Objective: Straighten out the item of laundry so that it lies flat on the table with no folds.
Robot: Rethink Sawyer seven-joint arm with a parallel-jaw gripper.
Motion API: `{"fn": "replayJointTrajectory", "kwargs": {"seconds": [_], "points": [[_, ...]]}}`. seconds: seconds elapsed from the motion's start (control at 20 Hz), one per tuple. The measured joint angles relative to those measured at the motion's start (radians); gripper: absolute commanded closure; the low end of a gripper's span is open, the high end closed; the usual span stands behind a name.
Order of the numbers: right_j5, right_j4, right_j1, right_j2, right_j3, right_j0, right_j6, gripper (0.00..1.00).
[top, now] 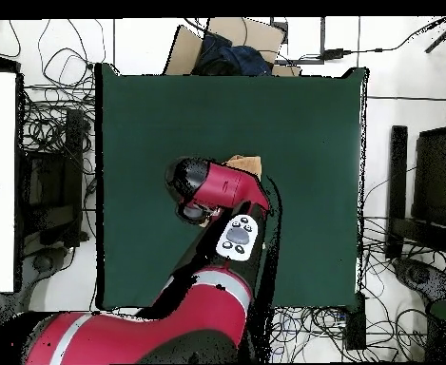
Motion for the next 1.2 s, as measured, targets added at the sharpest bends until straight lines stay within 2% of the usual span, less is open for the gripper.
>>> {"fn": "replayJointTrajectory", "kwargs": {"seconds": [1.2], "points": [[0.025,0.000,0.072,0.000,-0.084,-0.016,0.000,1.00]]}}
